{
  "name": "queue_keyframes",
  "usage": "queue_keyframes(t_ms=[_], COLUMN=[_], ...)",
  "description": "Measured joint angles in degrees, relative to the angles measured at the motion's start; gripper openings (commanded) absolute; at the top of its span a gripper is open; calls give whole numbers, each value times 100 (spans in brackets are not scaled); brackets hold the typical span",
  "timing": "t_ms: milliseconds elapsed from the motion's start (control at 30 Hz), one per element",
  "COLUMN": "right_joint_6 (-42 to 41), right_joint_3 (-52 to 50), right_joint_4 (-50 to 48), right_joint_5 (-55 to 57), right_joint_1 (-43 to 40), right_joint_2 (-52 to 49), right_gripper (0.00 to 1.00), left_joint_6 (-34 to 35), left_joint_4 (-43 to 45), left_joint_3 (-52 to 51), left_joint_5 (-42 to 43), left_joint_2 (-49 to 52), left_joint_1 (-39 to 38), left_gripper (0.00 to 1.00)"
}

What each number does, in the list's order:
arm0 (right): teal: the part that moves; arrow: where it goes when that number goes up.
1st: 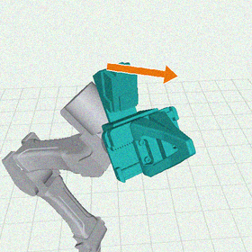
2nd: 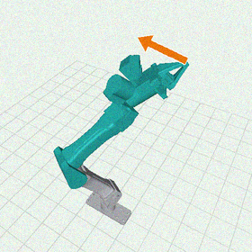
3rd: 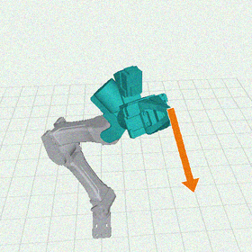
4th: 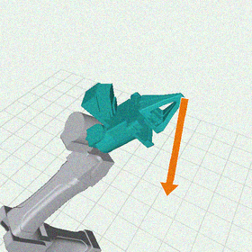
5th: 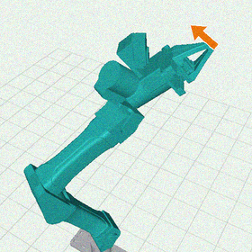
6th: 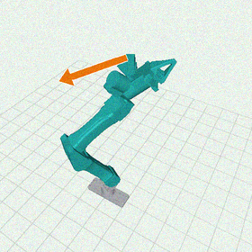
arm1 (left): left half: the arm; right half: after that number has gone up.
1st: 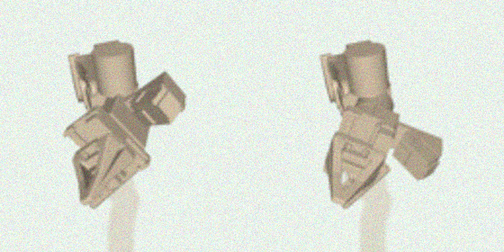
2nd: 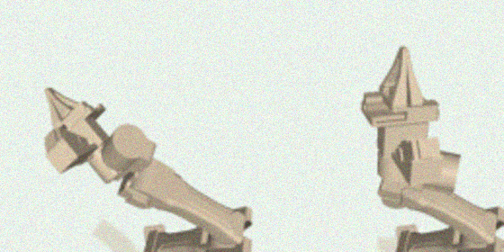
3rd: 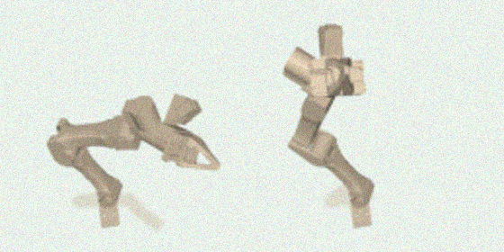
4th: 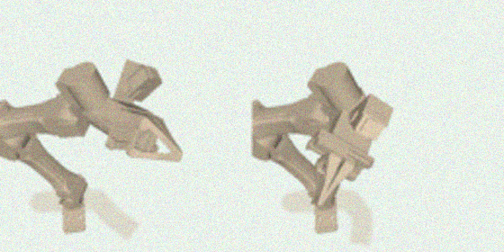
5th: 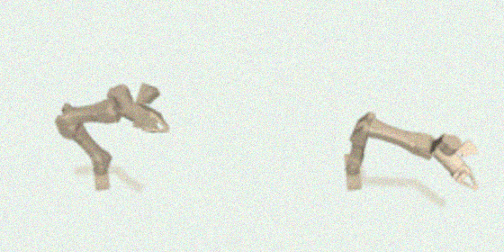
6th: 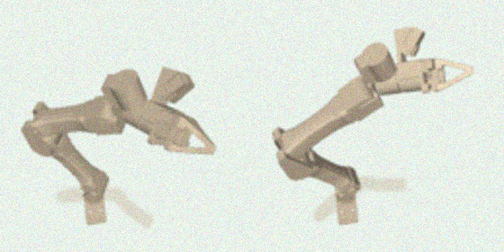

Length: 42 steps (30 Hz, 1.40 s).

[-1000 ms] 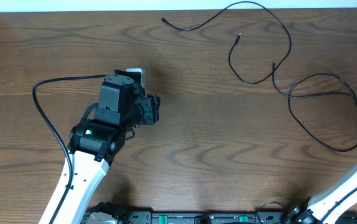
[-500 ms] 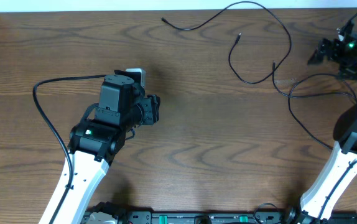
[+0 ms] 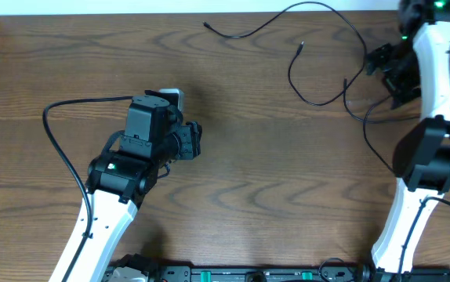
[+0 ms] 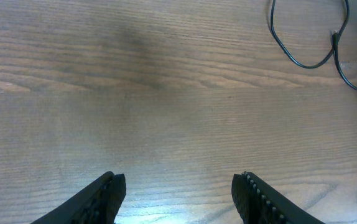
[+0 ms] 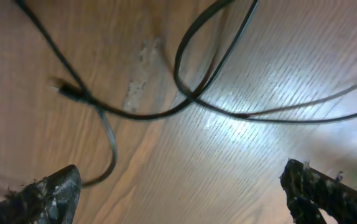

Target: Untangle cables

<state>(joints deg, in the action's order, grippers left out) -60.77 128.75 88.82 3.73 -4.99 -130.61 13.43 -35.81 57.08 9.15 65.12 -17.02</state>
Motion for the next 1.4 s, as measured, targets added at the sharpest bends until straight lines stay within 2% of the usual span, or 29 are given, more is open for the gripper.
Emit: queue_keyframes(t_ms=[267, 600, 667, 733, 800, 833, 900, 1267, 1400], right_joint_6=[-142, 59, 144, 173, 195, 197, 195, 109, 625], right_joint_3=[-1045, -2675, -2909, -3086, -3239, -3300, -3495, -4148, -4019], right_joint_4=[-619, -2114, -2398, -2610, -2787, -2844, -2959, -3652, -3637], right_joint_5=[1147, 1401, 1440, 1458, 1478, 1497, 1561, 1620, 1421], right_joint_1=[293, 289, 289, 297, 299, 302, 304, 304, 164], right_joint_2=[0, -2, 103, 190, 247, 275, 321, 629, 638], right_gripper=[99, 98, 90, 76, 40, 33, 1, 1, 1], left_joint_6=[0, -20, -22, -26, -31, -35, -39, -39, -39], left_joint_4=[0, -2, -2, -2, -2, -2, -2, -2, -2], left_joint_3=[0, 0, 0, 0, 0, 0, 0, 0, 0], left_joint_5=[7, 20, 20, 20, 20, 20, 20, 20, 20], left_joint_2=[0, 2, 2, 2, 2, 2, 2, 2, 2], left_joint_1=[0, 0, 0, 0, 0, 0, 0, 0, 0], left_gripper=[61, 61, 61, 61, 61, 61, 61, 61, 61])
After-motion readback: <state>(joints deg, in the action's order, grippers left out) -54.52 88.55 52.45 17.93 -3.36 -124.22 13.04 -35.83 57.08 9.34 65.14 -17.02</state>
